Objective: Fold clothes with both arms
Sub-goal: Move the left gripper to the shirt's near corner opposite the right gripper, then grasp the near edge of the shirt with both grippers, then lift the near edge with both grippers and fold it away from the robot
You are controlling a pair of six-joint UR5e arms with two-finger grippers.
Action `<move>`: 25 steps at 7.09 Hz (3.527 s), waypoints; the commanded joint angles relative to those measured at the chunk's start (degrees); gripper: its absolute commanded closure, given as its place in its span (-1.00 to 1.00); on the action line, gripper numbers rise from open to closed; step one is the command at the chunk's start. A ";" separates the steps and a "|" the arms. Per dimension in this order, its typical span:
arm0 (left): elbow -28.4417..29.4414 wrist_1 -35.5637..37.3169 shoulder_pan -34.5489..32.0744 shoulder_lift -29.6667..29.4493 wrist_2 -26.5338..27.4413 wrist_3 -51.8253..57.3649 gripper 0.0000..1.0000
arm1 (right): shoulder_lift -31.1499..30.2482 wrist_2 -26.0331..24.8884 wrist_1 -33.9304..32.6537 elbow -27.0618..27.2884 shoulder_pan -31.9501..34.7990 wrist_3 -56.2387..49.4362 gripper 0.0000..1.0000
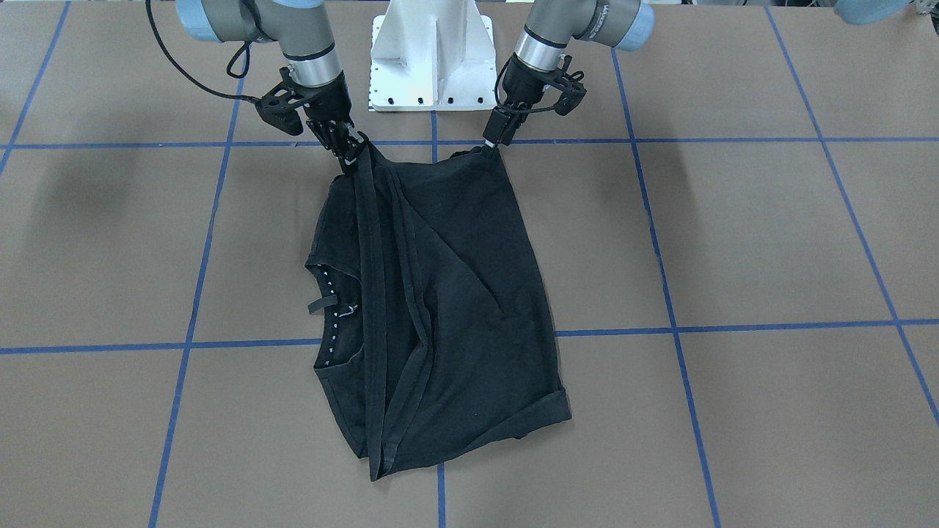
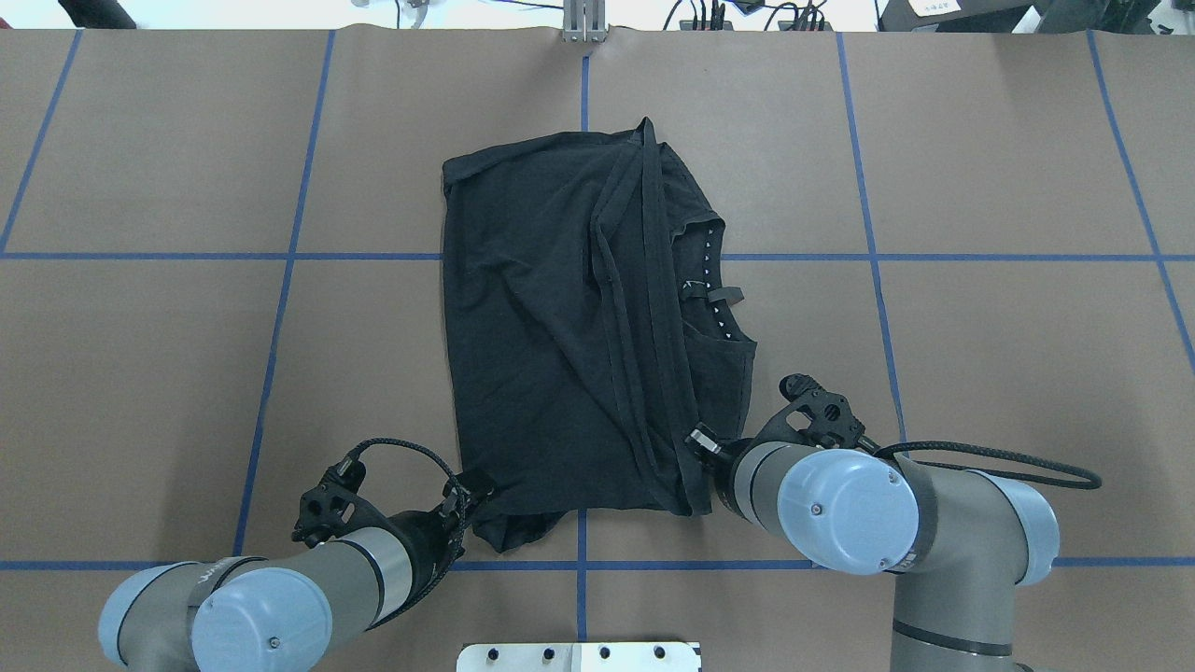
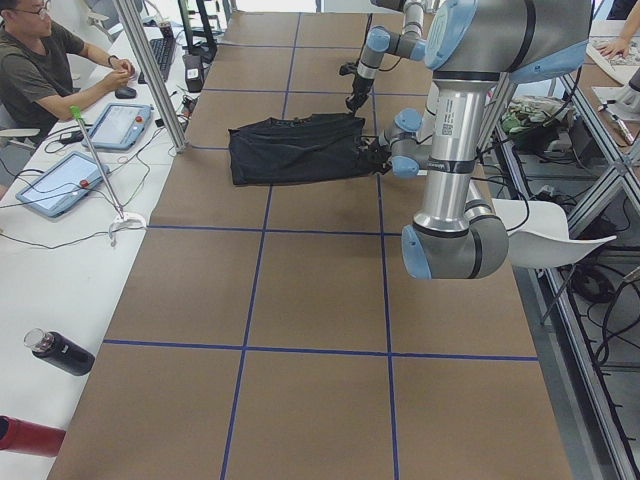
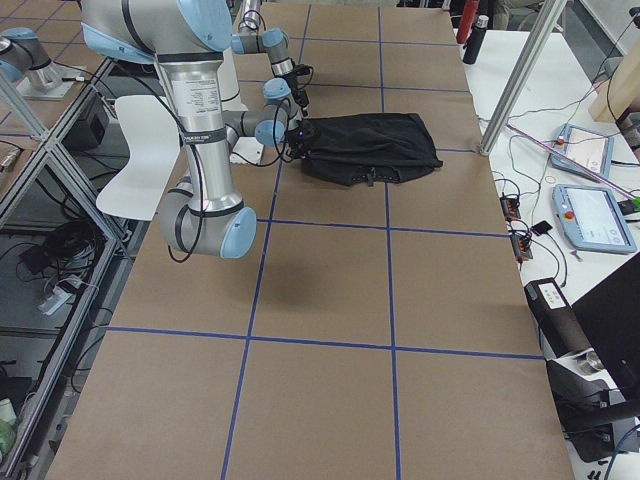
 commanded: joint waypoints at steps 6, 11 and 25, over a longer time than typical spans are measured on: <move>1.90 -0.05 0.14 -0.80 -0.03 -2.54 1.00 | 0.00 0.02 0.00 0.12 0.00 0.01 1.00; -10.65 0.65 -0.48 5.96 -5.57 1.15 1.00 | -4.02 2.19 0.09 5.70 -0.70 2.01 1.00; 16.76 -2.70 -32.37 -14.50 -16.73 26.08 1.00 | 23.17 36.11 0.26 -31.64 31.62 -14.72 1.00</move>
